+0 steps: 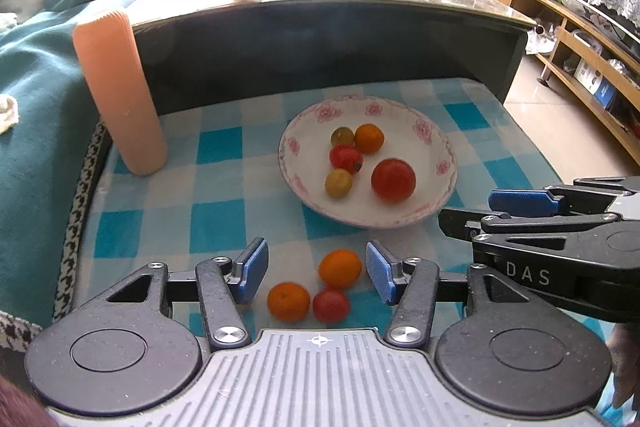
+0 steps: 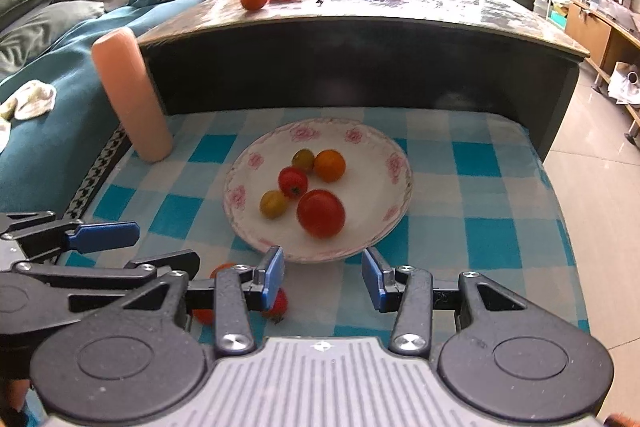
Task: Organize fruits
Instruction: 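Move both open tools back from the plate to the loose fruits on the cloth, then move right tool toward red cherry tomato while left tool approaches orange tomato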
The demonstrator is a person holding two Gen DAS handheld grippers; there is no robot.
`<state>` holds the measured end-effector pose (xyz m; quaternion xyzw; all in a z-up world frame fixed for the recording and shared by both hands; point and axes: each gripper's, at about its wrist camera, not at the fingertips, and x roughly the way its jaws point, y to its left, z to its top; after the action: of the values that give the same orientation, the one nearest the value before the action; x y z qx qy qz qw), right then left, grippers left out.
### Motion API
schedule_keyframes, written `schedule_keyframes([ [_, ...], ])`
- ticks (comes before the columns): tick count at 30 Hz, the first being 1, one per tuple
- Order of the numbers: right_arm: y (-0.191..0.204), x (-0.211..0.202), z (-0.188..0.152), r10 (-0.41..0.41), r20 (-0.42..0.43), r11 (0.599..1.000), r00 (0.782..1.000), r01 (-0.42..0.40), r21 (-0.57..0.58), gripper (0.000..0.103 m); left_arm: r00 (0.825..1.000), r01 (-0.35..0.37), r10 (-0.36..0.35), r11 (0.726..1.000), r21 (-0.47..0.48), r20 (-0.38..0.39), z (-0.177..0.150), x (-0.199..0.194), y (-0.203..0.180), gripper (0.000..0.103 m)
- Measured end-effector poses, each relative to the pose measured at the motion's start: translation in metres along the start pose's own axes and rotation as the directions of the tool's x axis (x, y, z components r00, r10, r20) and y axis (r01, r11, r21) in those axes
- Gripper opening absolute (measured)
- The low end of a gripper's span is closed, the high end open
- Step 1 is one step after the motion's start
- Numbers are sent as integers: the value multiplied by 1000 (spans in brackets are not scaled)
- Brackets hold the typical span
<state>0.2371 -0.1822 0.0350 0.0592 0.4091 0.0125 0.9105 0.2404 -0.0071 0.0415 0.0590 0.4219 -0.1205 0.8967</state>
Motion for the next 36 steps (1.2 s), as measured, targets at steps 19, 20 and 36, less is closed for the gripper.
schedule_keyframes([
  [19,32,14,-29,91,-117,989,989,-104,-104,56,998,30,-25,996,82,-55,-37,0,20,65],
  [20,34,15,-30,93,-121,988,988,-107,-109,56,998,30,-25,996,85,-59,-38,1,20,65],
  [36,35,25,-32,59,-139,988,988,-78,-134,56,997,18,-8,992,125,-76,-39,11,14,63],
])
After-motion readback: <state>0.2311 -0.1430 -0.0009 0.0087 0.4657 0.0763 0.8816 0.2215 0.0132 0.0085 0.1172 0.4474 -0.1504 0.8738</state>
